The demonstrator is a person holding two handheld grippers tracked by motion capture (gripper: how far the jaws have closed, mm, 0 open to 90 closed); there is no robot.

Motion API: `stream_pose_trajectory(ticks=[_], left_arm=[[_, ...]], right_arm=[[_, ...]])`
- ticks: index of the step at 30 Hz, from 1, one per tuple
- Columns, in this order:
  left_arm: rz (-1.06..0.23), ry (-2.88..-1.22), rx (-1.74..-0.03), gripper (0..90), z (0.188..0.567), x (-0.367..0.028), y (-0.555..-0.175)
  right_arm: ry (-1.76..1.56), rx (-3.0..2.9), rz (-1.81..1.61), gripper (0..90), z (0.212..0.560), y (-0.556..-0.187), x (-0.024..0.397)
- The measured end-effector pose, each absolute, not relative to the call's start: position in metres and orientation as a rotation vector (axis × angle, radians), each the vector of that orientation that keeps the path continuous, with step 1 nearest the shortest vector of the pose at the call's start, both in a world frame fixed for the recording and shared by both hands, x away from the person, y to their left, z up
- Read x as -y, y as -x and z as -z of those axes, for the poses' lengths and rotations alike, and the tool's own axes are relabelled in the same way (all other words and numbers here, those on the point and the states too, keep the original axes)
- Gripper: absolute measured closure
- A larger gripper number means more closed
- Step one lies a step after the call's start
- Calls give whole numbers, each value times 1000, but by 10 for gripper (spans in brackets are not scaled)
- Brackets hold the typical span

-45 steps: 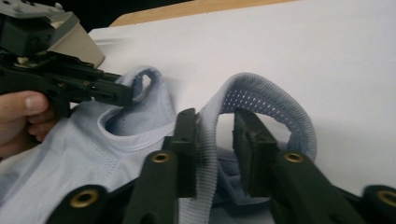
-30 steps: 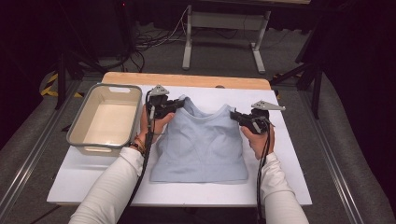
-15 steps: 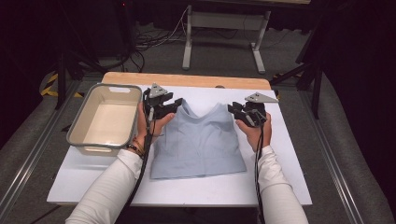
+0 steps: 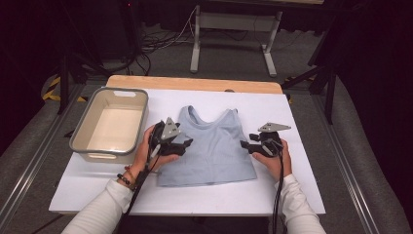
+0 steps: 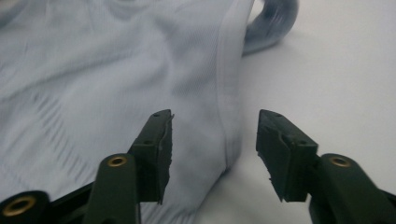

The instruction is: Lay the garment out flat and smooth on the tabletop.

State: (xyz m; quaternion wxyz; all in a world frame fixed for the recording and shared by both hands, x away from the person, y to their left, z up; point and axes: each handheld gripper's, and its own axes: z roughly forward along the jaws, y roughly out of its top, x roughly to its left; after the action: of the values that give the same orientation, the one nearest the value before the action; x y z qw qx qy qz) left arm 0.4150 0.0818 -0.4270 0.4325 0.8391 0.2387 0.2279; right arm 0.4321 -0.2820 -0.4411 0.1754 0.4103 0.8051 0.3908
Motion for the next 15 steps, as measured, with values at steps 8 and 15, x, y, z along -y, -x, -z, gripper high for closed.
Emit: stream_pose_trajectory(ticks=[8, 15], left_arm=[[-546, -2169, -524, 251, 447, -100, -374], [-491, -2195, -530, 231, 462, -124, -358]], right_arm=[[-1187, -2317, -1095, 395, 458, -429, 285], [-1119, -2314, -1046, 377, 455, -431, 278]])
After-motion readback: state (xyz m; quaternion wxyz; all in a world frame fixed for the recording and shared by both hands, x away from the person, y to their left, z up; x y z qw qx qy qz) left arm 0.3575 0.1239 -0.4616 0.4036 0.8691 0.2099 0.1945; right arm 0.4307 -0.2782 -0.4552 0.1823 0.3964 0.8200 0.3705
